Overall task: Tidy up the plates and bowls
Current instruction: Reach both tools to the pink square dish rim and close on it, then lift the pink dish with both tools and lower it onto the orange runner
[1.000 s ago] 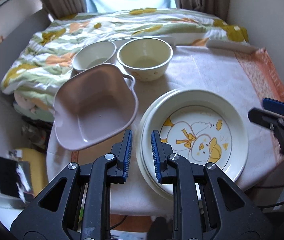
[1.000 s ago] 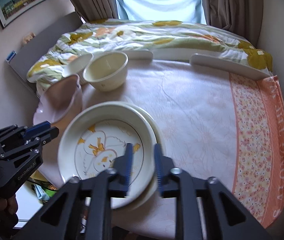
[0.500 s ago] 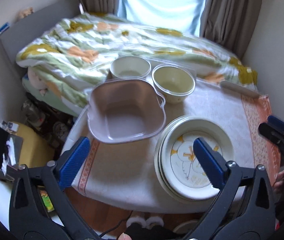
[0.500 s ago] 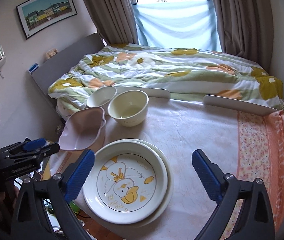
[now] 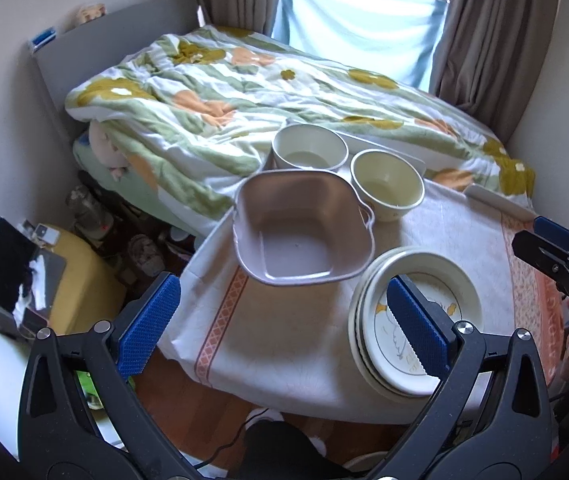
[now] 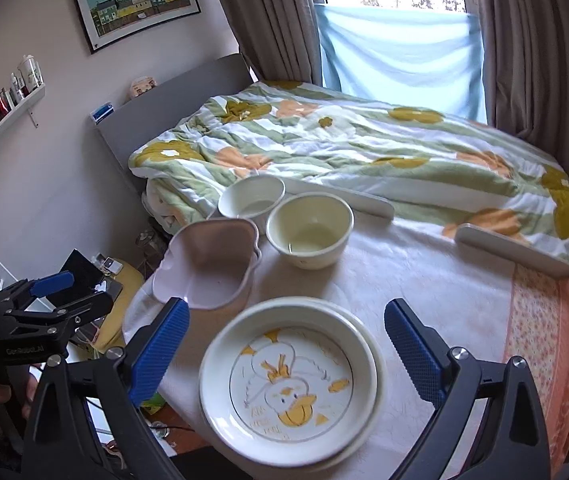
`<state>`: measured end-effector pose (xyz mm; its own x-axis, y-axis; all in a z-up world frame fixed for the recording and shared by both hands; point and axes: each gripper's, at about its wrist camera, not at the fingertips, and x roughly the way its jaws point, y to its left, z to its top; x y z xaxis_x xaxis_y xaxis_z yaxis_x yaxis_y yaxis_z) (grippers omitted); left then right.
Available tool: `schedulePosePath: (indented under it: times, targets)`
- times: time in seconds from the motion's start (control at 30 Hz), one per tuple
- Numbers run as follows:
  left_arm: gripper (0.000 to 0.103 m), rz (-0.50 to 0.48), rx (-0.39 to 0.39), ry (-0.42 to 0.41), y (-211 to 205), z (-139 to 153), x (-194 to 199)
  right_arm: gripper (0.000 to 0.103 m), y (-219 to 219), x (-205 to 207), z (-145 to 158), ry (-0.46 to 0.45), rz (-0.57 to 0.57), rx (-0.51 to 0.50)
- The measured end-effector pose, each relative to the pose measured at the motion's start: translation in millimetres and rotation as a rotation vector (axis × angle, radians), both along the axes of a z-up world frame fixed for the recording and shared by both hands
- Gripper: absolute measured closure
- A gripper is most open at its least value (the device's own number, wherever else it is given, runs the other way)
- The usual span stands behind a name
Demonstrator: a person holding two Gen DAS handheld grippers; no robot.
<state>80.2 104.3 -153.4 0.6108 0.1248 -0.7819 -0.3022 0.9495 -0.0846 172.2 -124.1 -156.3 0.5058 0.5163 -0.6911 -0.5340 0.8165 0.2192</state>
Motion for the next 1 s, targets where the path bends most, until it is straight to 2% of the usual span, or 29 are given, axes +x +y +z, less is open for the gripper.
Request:
schedulePosePath:
  times: [0.07,0.17,0.3,0.47,0.53,0.6,0.63,0.7,0.77,0.83,0.87,0.9,1.0]
  targets:
    - [0.0,0.011,-0.016,0.003,11,-2,5,0.006,14,11,-1,0.034,0.019,0.0]
    - [0.0,0.024,-0.086,0.01,34,-8,14,0.006,32,29,-8,0.081,0.028,-0.006]
    - [0.001,0.016,-0.146,0.048,53,-27,33,0.006,58,50,-24,0.129,0.041,-0.032]
    - [0.016,-0.03,-0.246,0.132,67,-65,62,0.006,88,71,-56,0.224,0.039,-0.069]
    - [0.028,-0.05,-0.258,0.167,70,-80,72,0.009,99,76,-68,0.26,0.038,-0.083]
    - [0.033,-0.064,-0.268,0.194,71,-94,81,0.02,111,81,-84,0.299,0.046,-0.108]
    - [0.034,-0.071,-0.271,0.21,72,-102,87,0.023,115,84,-90,0.309,0.05,-0.119]
    - [0.034,-0.083,-0.26,0.228,73,-111,95,0.038,125,87,-104,0.33,0.06,-0.142]
    - [0.037,-0.107,-0.254,0.234,74,-119,101,0.046,131,90,-114,0.348,0.063,-0.153]
    - [0.054,-0.127,-0.252,0.238,74,-125,107,0.054,134,93,-123,0.365,0.059,-0.163]
    - [0.057,-0.131,-0.253,0.243,76,-128,110,0.062,136,95,-127,0.376,0.057,-0.166]
    - [0.066,-0.134,-0.255,0.244,77,-131,113,0.071,136,96,-130,0.385,0.055,-0.164]
    - [0.072,-0.15,-0.24,0.253,80,-135,119,0.081,137,99,-134,0.391,0.052,-0.167]
